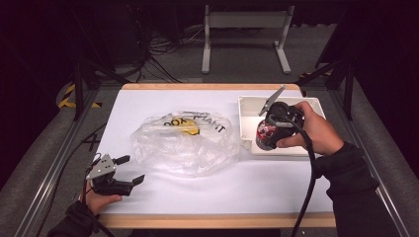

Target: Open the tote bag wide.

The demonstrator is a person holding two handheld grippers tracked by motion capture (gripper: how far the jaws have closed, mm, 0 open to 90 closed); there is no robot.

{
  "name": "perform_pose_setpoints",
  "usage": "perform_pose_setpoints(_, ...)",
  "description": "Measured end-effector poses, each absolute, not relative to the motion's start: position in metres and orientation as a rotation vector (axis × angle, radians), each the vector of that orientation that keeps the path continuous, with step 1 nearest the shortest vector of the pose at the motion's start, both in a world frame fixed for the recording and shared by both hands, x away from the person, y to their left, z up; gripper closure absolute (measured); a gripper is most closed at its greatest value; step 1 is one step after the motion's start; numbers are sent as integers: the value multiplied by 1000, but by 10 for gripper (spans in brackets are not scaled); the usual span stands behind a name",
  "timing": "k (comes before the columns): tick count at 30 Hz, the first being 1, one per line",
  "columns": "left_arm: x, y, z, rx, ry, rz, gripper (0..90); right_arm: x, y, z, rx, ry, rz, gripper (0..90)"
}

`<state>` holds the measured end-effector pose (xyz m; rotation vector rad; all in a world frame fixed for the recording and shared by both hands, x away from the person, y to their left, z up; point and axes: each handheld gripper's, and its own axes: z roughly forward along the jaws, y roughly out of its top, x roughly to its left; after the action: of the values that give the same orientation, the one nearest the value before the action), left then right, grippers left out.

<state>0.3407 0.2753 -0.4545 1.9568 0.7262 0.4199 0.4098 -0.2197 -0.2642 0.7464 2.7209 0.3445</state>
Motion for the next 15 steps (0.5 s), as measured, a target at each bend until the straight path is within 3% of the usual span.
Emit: perform_pose_setpoints(15,341,275,-454,1966,722,425,100,437,-248,-286,899,2697,298,253)
